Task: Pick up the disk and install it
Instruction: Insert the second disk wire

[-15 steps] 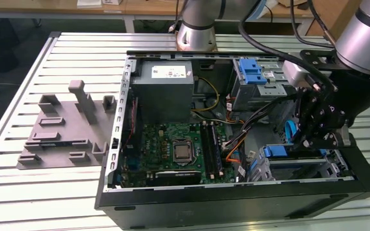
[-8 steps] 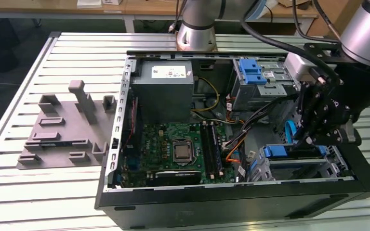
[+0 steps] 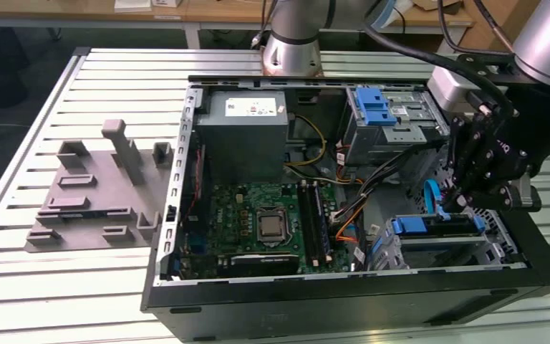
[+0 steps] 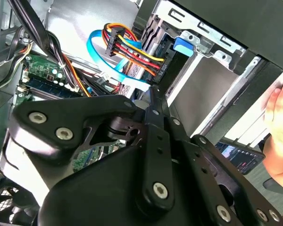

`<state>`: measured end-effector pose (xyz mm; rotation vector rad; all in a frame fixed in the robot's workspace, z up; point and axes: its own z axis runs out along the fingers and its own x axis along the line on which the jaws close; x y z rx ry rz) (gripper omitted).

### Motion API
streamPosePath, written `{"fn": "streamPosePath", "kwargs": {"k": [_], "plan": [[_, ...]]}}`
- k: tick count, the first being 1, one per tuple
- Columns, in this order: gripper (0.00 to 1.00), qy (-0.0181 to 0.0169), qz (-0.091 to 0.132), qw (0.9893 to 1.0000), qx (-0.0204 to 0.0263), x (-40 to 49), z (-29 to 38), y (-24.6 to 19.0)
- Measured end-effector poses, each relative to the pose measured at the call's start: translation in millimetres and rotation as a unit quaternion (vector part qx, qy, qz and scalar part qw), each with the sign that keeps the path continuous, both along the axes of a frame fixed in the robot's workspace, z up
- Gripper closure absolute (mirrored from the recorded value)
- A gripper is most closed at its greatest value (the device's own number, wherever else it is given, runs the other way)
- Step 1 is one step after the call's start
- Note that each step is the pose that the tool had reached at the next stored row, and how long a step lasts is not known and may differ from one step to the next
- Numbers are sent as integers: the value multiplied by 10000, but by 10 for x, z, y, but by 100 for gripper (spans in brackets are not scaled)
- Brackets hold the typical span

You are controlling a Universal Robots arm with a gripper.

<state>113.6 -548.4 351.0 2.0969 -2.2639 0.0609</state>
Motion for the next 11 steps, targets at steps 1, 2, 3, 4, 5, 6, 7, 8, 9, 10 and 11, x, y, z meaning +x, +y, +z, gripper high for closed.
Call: {"fn": "streamPosePath", "kwargs": {"k": [1,2,3,4,5,6,7,8,9,10,11], "plan": [[89,0,0,10000,0,0,0,0],[89,0,0,10000,-1,0,-3,-1],[89,0,0,10000,-1,0,-14,-6],[89,0,0,10000,-1,0,-29,-11],[89,0,0,10000,-1,0,-45,-16],[89,0,0,10000,-1,0,-61,-20],[89,0,0,10000,-1,0,-75,-22],[89,0,0,10000,0,0,-85,-22],[89,0,0,10000,-2,0,-91,-22],[89,0,0,10000,-1,0,-96,-22],[89,0,0,10000,-1,0,-101,-22]]}}
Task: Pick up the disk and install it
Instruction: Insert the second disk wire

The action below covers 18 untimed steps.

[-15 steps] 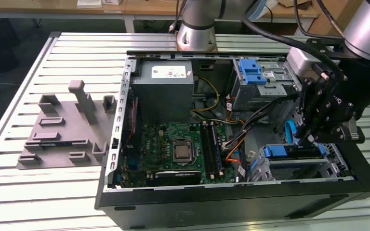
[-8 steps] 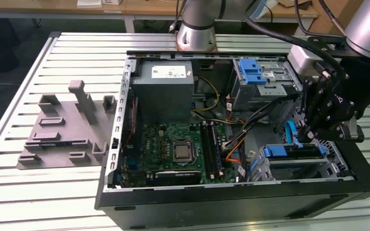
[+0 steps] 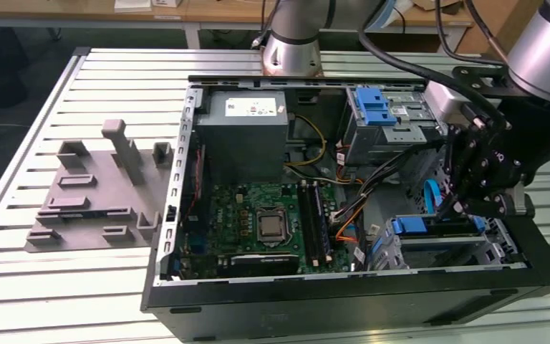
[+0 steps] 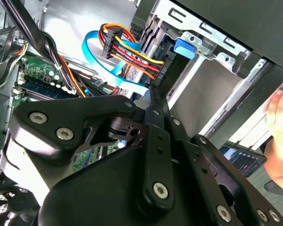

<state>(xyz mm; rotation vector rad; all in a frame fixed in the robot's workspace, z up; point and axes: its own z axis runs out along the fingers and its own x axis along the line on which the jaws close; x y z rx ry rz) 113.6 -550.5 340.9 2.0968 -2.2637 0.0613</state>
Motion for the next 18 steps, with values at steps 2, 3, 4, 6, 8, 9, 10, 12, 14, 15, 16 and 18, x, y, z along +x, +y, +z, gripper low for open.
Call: {"fn": "streamPosePath", "kwargs": {"k": [2,3,4,6,8,9,10,12,14,15,16,18], "plan": [[89,0,0,10000,1,0,-12,0],[89,0,0,10000,1,0,-18,0],[89,0,0,10000,1,0,-24,0],[89,0,0,10000,0,0,-34,0],[89,0,0,10000,0,0,-40,1],[89,0,0,10000,1,0,-42,3],[89,0,0,10000,1,0,-44,7],[89,0,0,10000,3,0,-49,15],[89,0,0,10000,7,1,-58,18],[89,0,0,10000,7,1,-63,18],[89,0,-1,10000,8,2,-68,18],[89,0,0,10000,11,2,-73,18]]}}
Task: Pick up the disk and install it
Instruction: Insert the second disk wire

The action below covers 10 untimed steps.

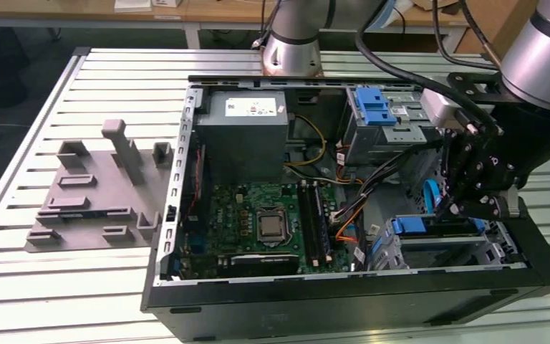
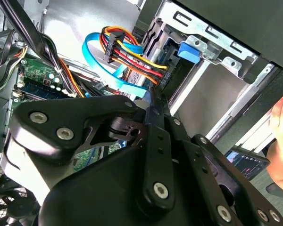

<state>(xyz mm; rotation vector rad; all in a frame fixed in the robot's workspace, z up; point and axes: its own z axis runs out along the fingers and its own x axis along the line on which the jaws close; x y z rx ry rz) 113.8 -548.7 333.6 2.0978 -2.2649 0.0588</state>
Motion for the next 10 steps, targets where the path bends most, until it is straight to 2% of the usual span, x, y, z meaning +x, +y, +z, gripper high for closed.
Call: {"fn": "streamPosePath", "kwargs": {"k": [5,10], "plan": [[89,0,0,10000,9,0,6,0],[89,0,0,10000,7,0,58,0]]}}
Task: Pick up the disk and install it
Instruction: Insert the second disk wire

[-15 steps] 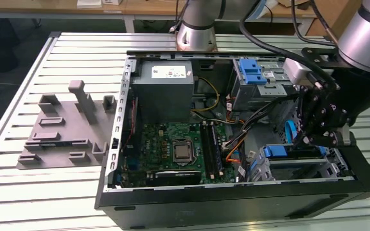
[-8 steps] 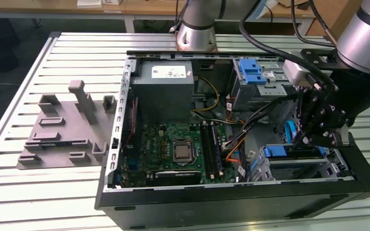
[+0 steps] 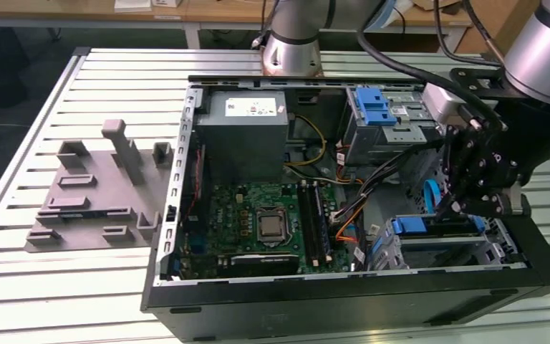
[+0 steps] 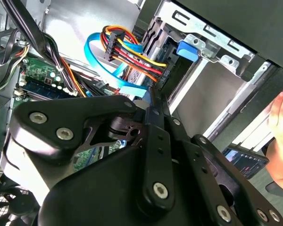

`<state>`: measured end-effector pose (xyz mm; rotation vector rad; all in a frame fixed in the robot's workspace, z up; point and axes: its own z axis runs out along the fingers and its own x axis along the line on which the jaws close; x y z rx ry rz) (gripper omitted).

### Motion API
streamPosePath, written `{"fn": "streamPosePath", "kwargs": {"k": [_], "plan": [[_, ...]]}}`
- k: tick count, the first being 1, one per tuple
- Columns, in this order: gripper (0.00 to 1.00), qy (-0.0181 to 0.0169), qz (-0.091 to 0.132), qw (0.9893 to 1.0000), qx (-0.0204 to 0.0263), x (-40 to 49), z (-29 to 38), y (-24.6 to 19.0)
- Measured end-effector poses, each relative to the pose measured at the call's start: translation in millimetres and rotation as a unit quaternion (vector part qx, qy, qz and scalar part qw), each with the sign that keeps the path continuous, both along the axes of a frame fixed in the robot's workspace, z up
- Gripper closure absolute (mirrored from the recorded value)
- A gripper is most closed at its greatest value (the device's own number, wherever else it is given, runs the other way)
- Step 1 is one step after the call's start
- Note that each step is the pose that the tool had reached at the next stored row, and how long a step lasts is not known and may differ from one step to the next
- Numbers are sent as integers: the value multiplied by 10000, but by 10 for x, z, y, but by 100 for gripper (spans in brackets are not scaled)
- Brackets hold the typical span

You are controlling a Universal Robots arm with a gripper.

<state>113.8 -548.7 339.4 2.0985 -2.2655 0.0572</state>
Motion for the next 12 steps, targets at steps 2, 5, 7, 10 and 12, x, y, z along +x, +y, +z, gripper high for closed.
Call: {"fn": "streamPosePath", "kwargs": {"k": [2,5,7,10,12], "plan": [[89,0,0,10000,0,0,15,0],[89,0,0,10000,0,0,39,1],[89,0,0,10000,1,0,42,1],[89,0,0,10000,-1,0,46,1],[89,0,0,10000,0,0,46,1]]}}
